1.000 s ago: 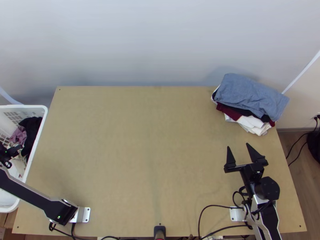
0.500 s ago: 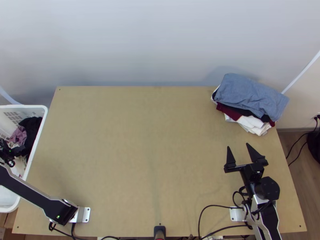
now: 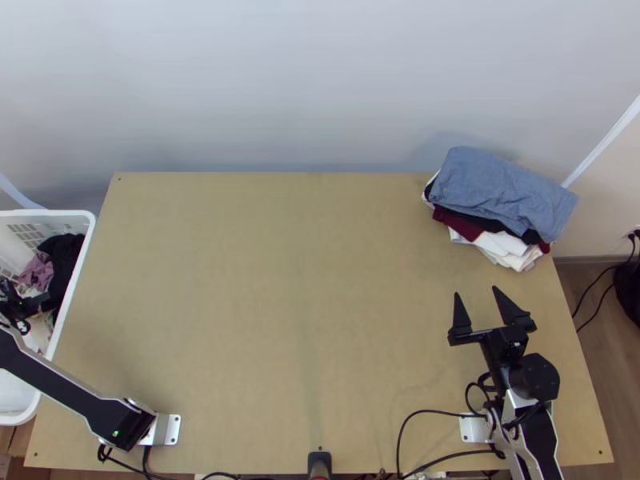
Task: Fold the t-shirt
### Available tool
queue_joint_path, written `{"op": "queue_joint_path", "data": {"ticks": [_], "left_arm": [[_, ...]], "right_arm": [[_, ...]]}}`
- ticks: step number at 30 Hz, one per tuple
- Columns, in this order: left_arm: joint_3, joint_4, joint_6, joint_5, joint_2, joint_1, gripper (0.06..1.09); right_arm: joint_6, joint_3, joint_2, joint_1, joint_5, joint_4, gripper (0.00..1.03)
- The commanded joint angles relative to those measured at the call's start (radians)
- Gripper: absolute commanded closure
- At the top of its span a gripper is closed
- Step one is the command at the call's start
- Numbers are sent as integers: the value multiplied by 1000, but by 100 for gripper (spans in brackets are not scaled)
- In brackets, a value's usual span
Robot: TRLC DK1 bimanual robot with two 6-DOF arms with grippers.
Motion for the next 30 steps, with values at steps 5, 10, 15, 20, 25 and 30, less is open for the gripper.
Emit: {"op": "queue_joint_path", "data": {"ticks": [5,10,15,20,25,30], "left_arm": [[124,-75,-143,12,-168,28,105],[264,-113,-256,19,-259,45,105],[428,-142,-335,19,-328,57,105],[578,-171,-408,19,-402,67,105],[585,-137,-460,46,-547,64,105],[583,-131,-525,97,-687,50,105]], "right_arm": [[0,-3,-5,-5,5,-23,5],[0,-3,-5,-5,5,-23,5],[0,-3,-5,-5,5,-23,5],[0,-3,-5,-5,5,-23,4],[0,-3,-5,-5,5,-23,4],[0,-3,-5,-5,5,-23,4]]}}
